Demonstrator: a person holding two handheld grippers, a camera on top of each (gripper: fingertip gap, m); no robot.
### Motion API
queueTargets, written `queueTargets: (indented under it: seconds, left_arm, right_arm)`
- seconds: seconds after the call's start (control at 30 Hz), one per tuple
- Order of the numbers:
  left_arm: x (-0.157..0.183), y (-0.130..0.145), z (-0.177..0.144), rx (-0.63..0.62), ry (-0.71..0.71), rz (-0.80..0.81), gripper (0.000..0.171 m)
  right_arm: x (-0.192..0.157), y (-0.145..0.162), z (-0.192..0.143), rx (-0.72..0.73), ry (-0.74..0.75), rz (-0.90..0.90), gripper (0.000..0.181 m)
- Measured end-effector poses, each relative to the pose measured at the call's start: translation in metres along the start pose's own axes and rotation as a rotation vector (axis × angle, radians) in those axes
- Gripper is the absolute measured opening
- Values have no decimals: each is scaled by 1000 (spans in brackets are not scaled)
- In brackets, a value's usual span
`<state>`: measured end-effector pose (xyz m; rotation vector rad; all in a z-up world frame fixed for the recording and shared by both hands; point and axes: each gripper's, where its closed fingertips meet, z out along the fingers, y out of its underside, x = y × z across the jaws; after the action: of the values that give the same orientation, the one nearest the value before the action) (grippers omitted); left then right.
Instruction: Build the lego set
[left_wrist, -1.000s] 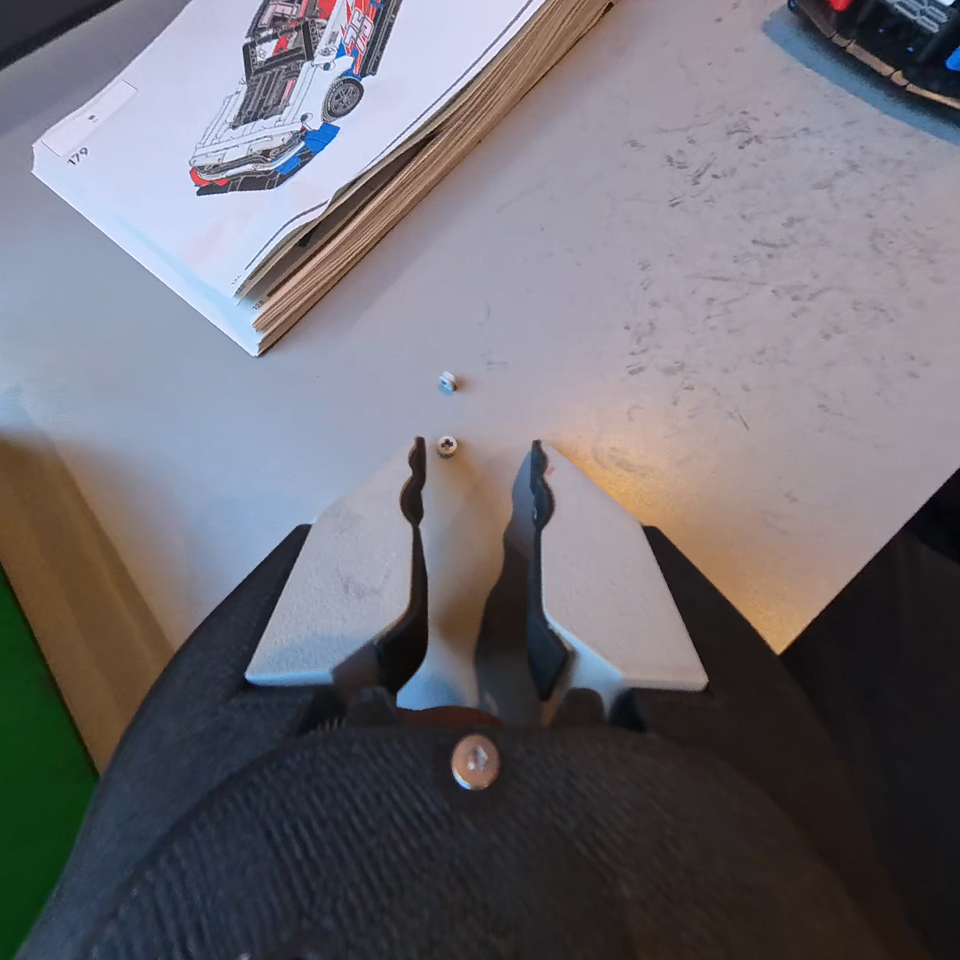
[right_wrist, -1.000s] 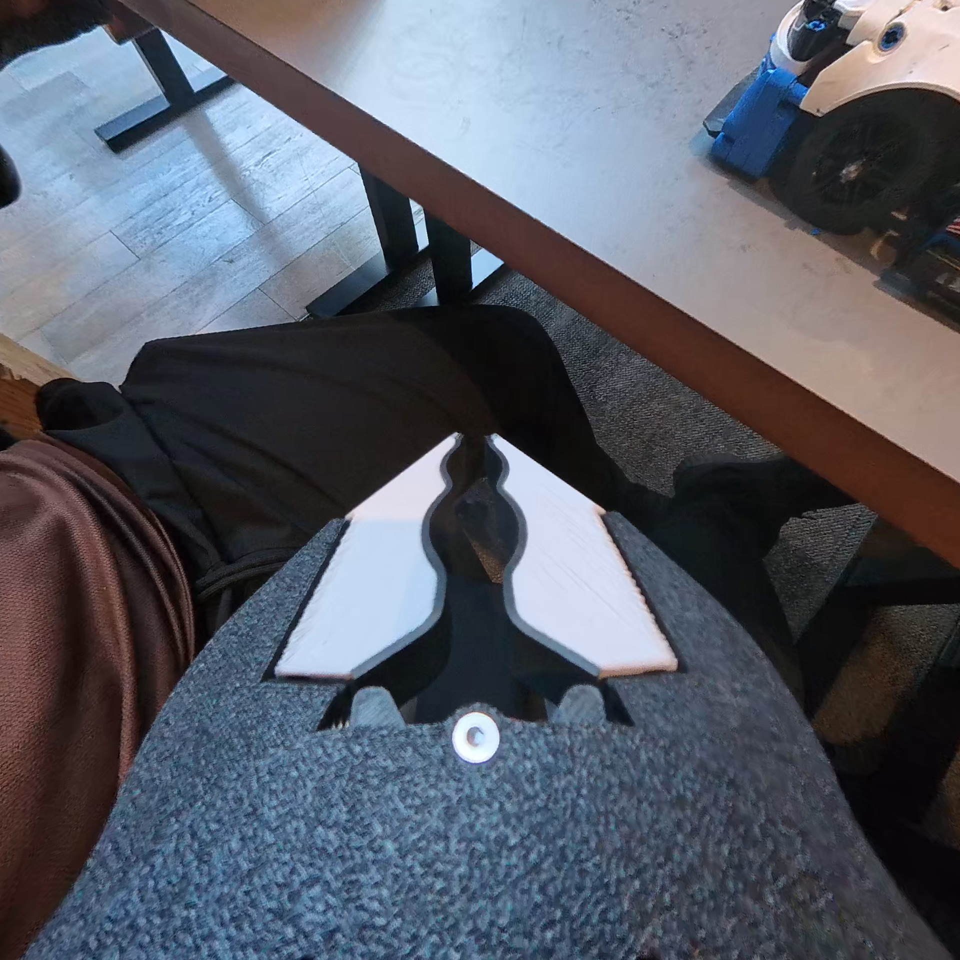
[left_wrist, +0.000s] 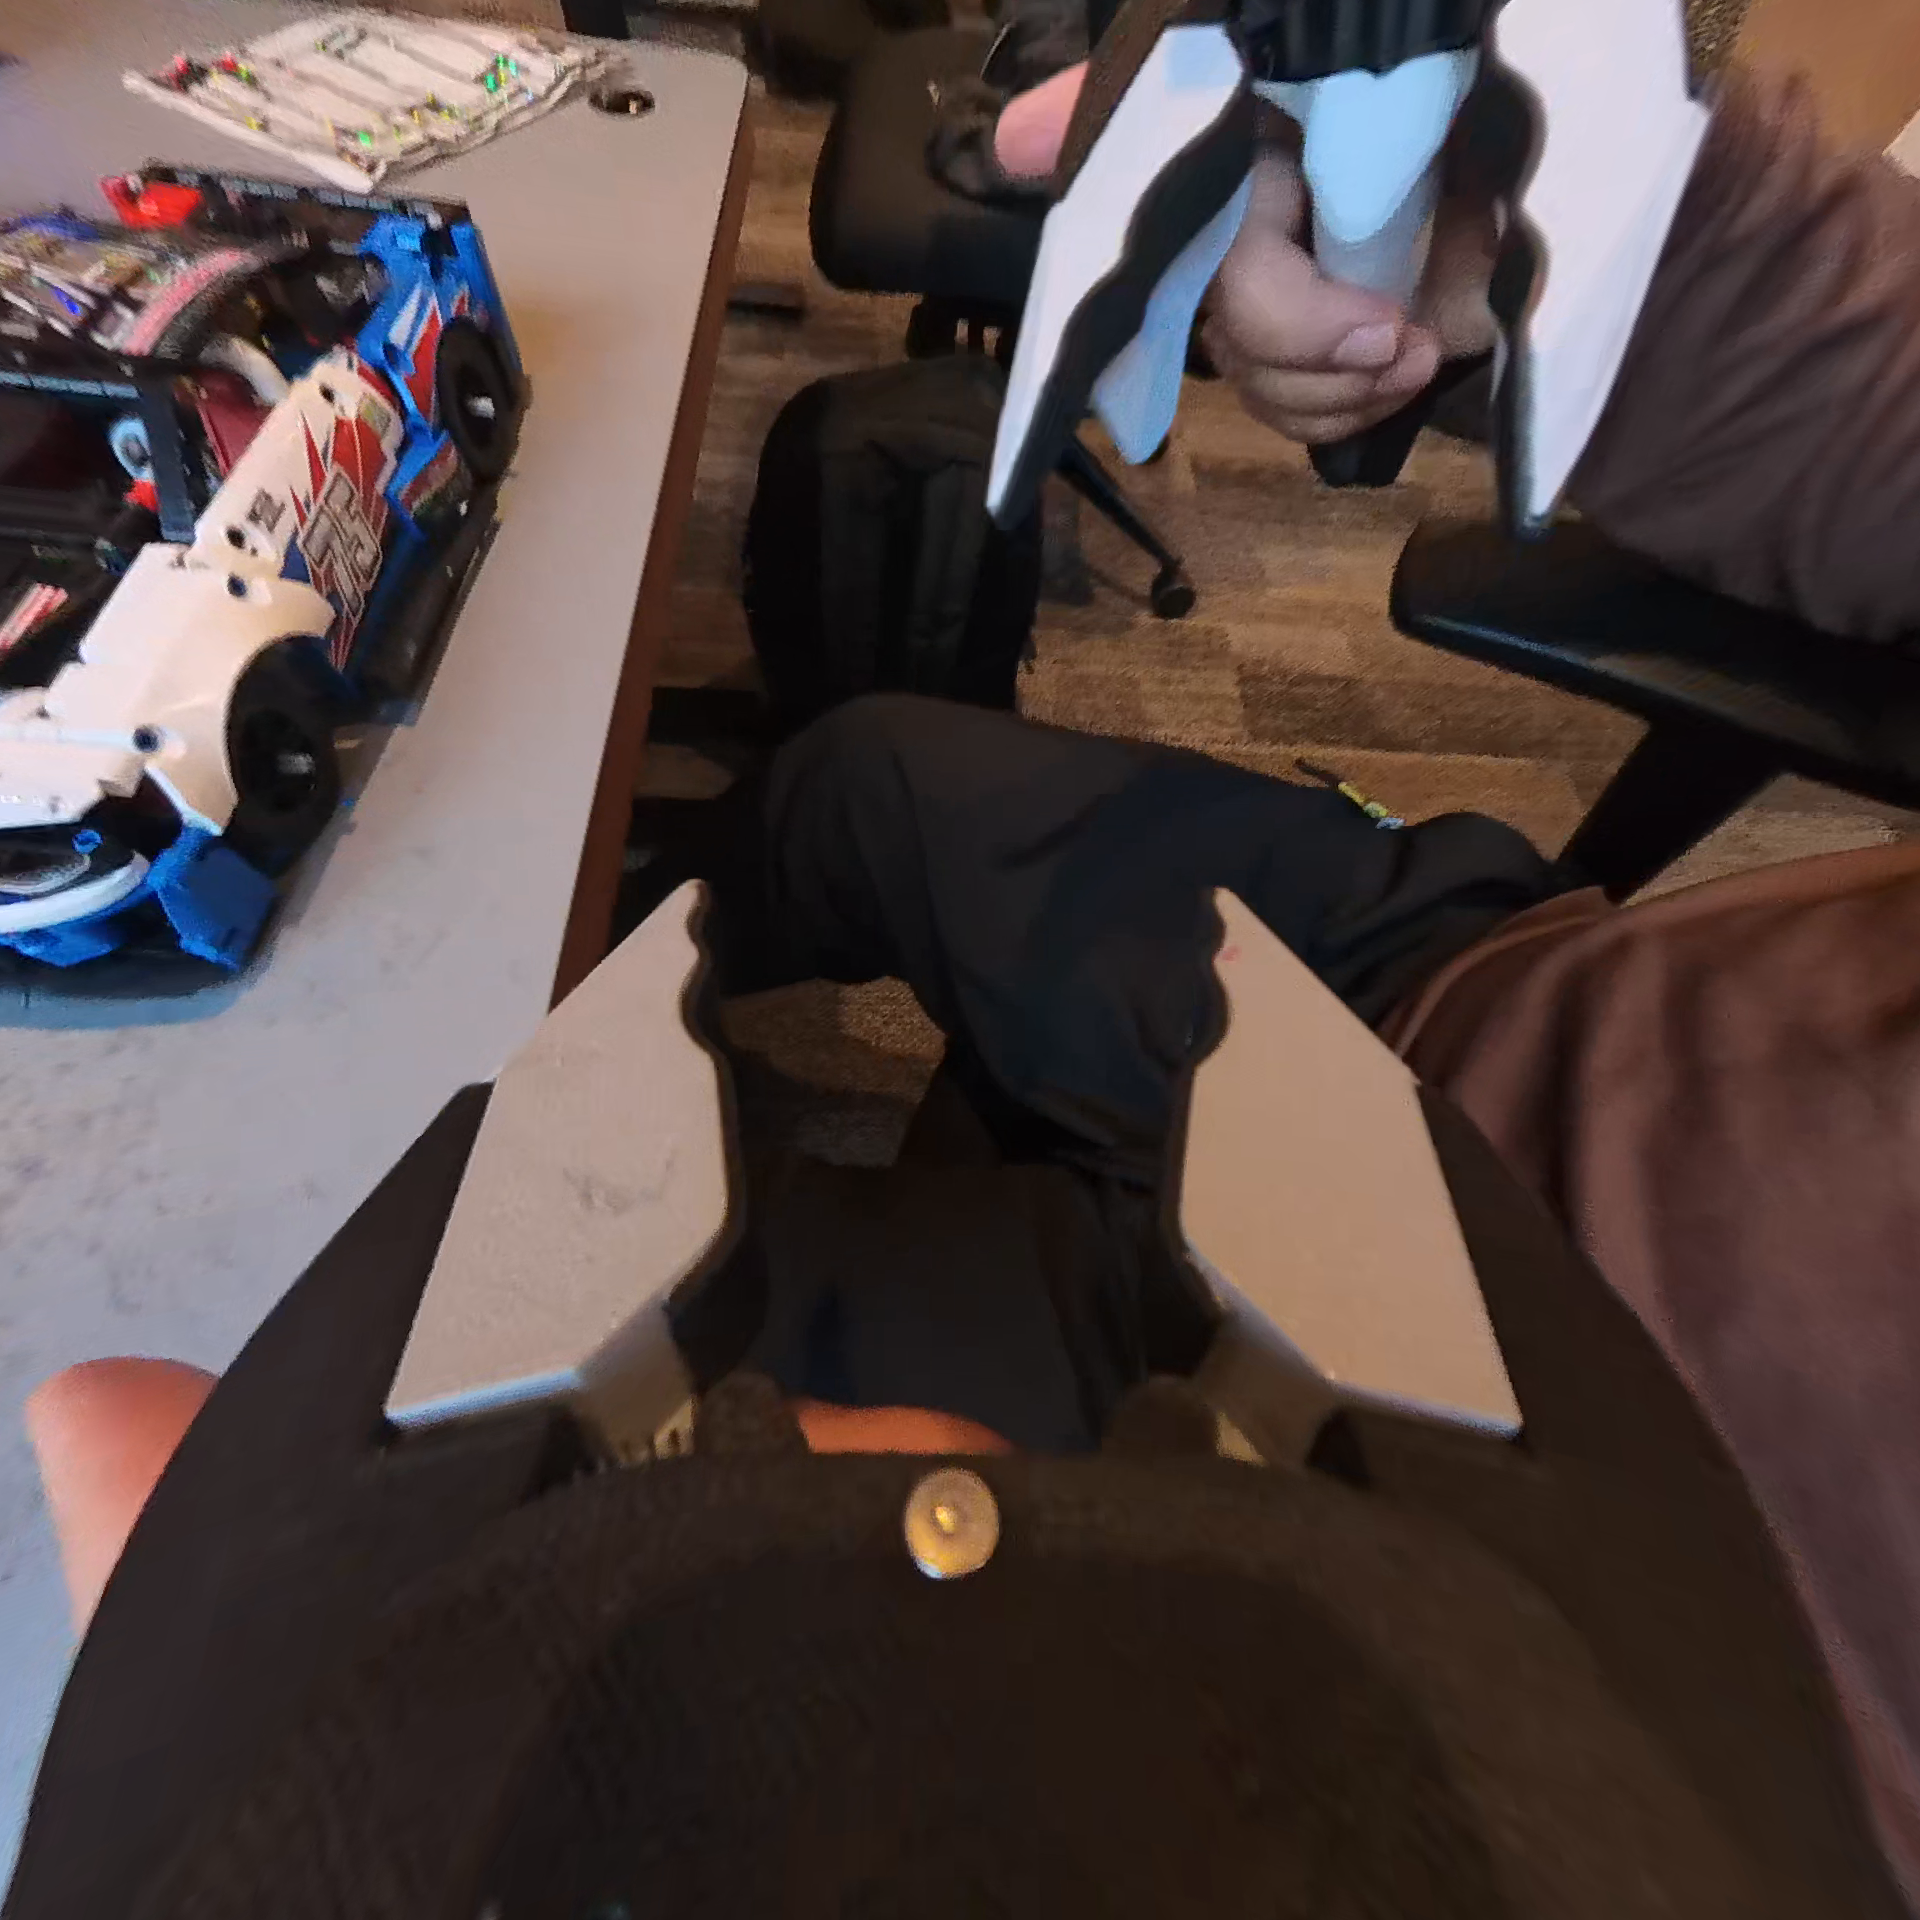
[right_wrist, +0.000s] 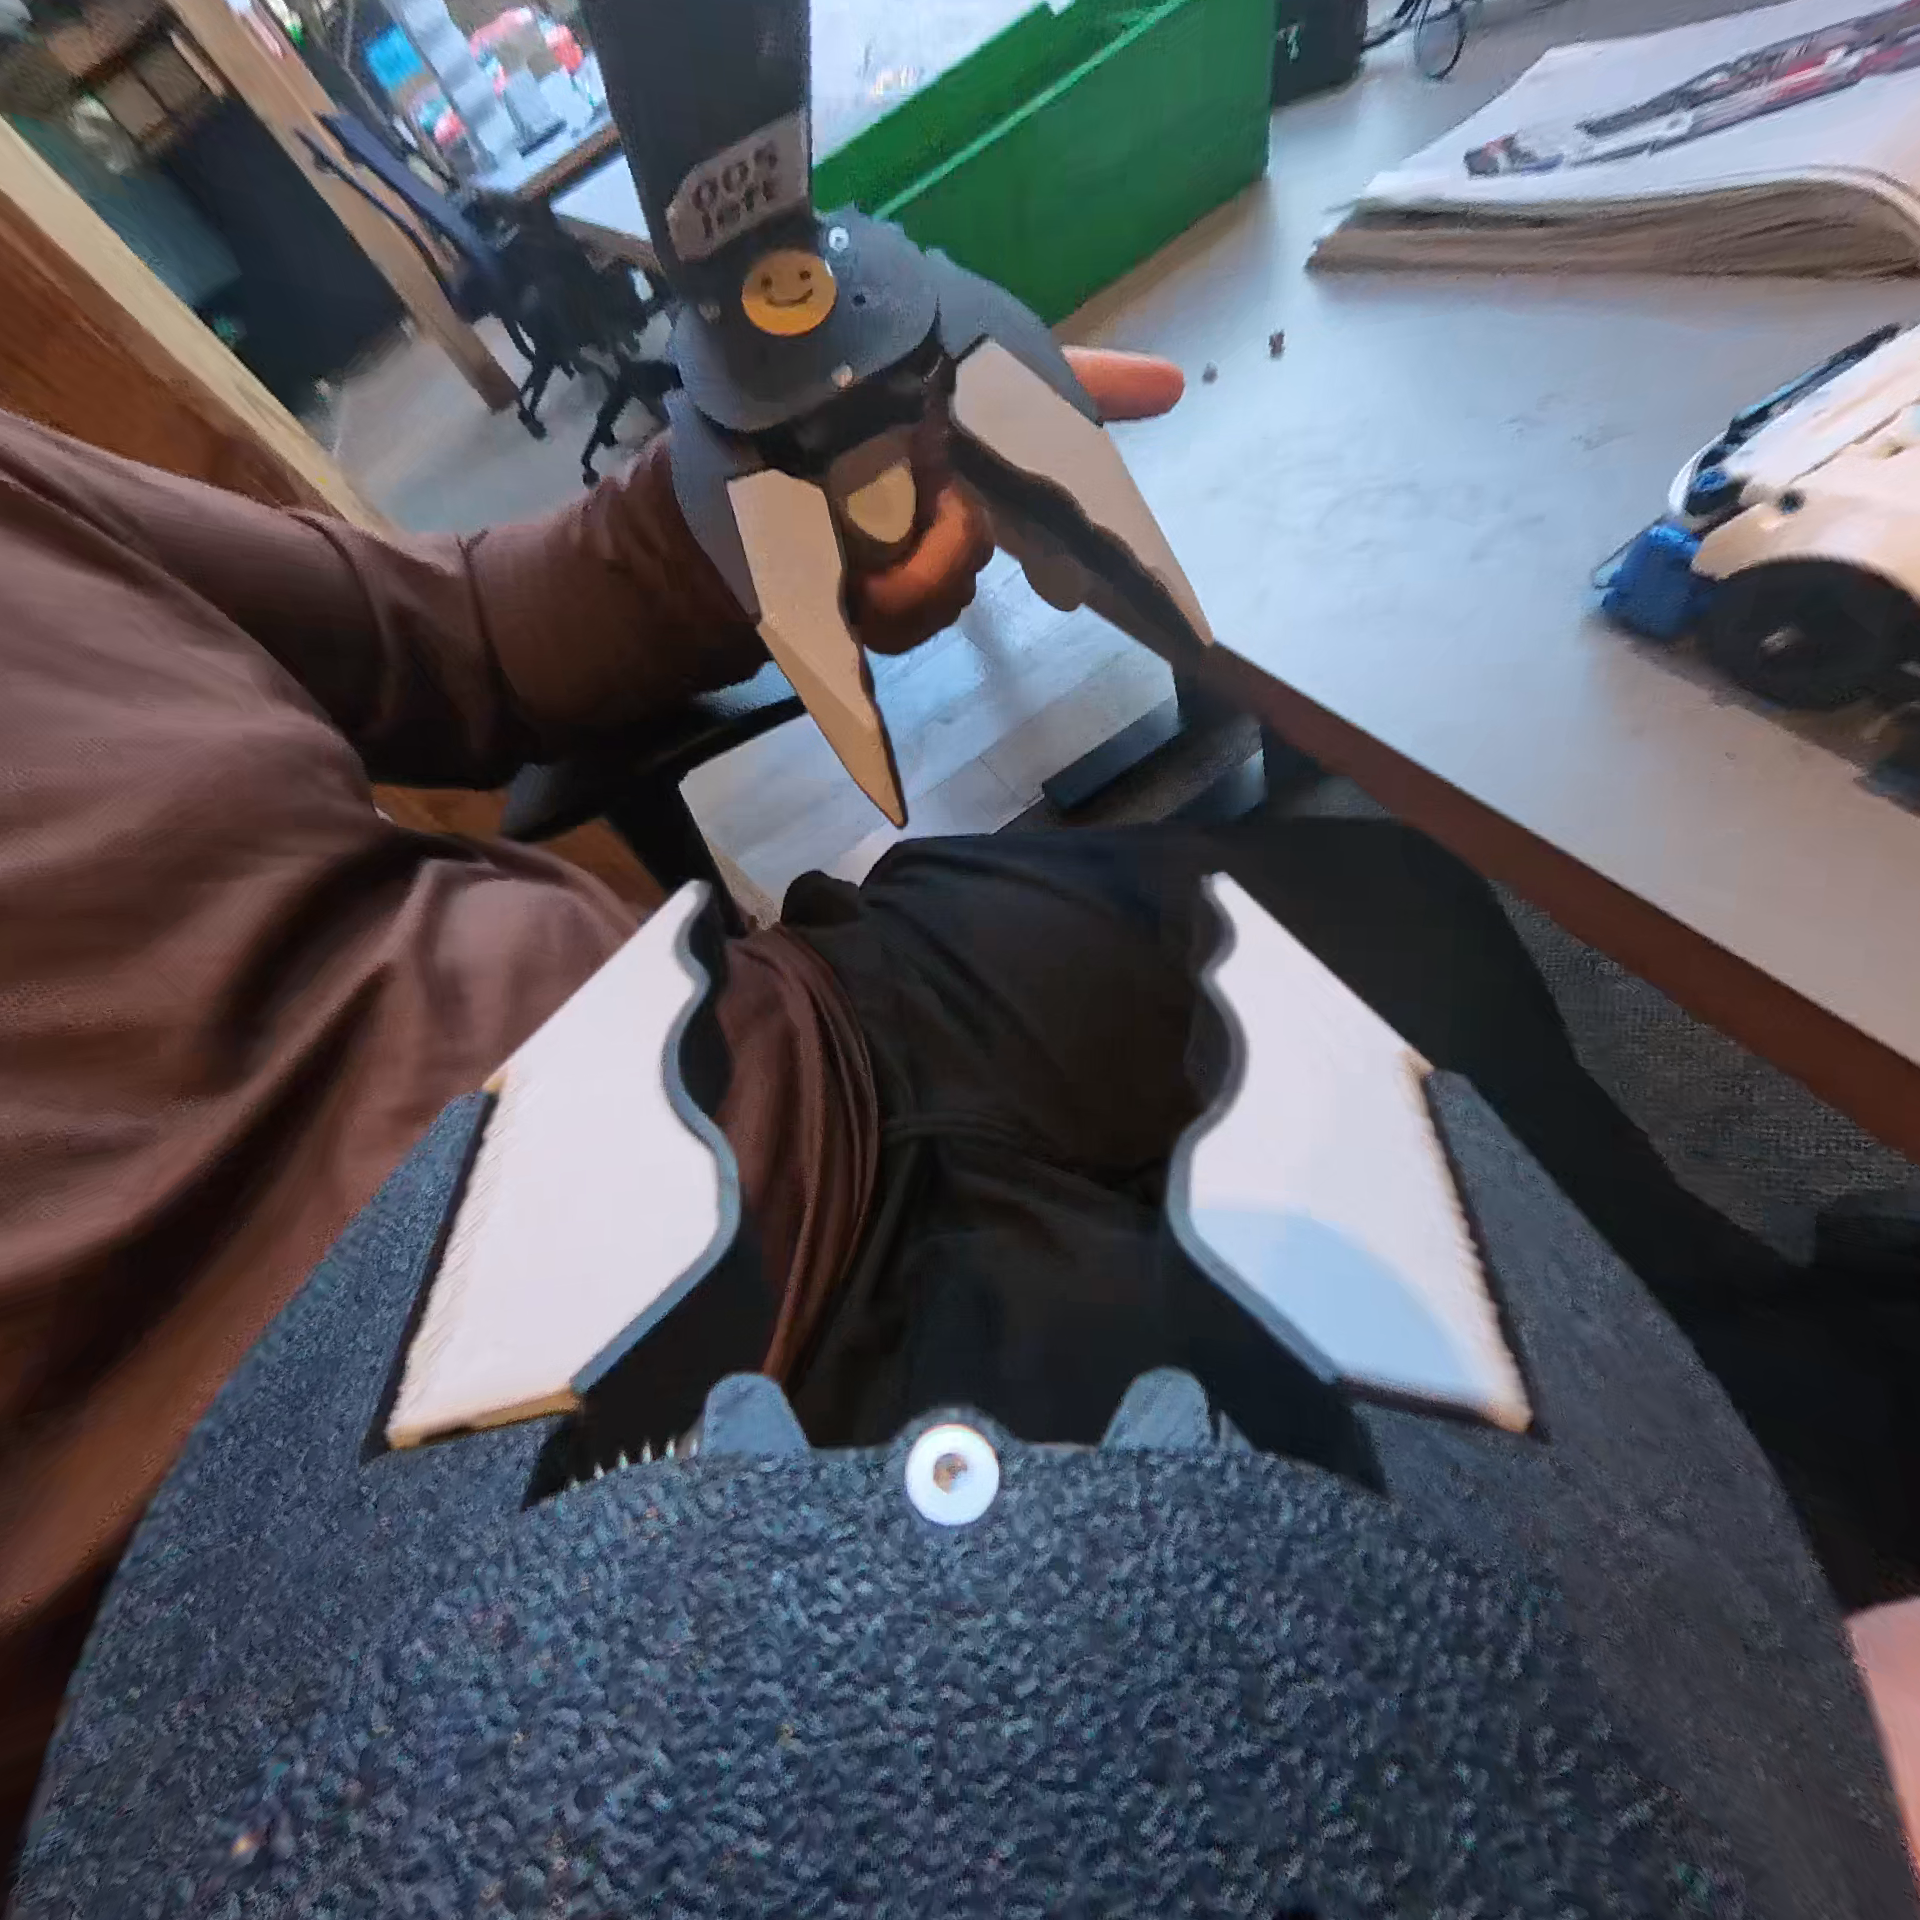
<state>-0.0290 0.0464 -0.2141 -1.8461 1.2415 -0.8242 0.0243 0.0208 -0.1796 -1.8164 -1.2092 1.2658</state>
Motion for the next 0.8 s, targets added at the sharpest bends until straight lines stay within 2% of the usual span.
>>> queueTargets:
  seconds: [0.07, 0.23, 0.33, 0.4, 0.43, 0.47, 0.53, 0.57, 0.6, 0.63, 0.73, 0.8]
  left_arm:
    - [-2, -5, -1, 14, -3, -5, 90]
    - [-8, -13, -11, 28, -62, 20, 98]
    - [-15, -25, -27, 87, -108, 22, 101]
    - [-24, -30, -36, 138, -152, -2, 102]
    - [-31, -30, -38, 153, -188, -15, 98]
    - [-40, -27, -39, 153, -241, -29, 81]
    - [-58, -14, -33, 120, -342, -40, 35]
    - [-63, -5, -28, 90, -376, -43, 28]
    - [-61, 7, -19, 39, -370, -32, 4]
    - [-57, 21, -10, -27, -352, -17, 0]
    - [-45, 54, 14, -159, -347, 73, 0]
    - [-44, 73, 25, -236, -381, 139, 0]
  right_arm:
    - [-1, -9, -4, 18, 13, -22, 86]
    - [0, -47, -23, 97, 122, -144, 88]
    - [-8, -76, -45, 201, 175, -221, 89]
    - [-14, -85, -56, 257, 193, -270, 89]
    - [-17, -85, -57, 273, 198, -292, 88]
    - [-17, -83, -57, 285, 213, -308, 87]
    - [-15, -71, -46, 275, 244, -345, 89]
    - [-12, -61, -37, 244, 258, -360, 89]
    - [-8, -49, -26, 201, 261, -363, 88]
    - [-6, -34, -13, 148, 248, -363, 78]
    - [-11, 24, 28, -56, 112, -418, 0]
    - [-6, 56, 48, -192, 103, -503, 0]
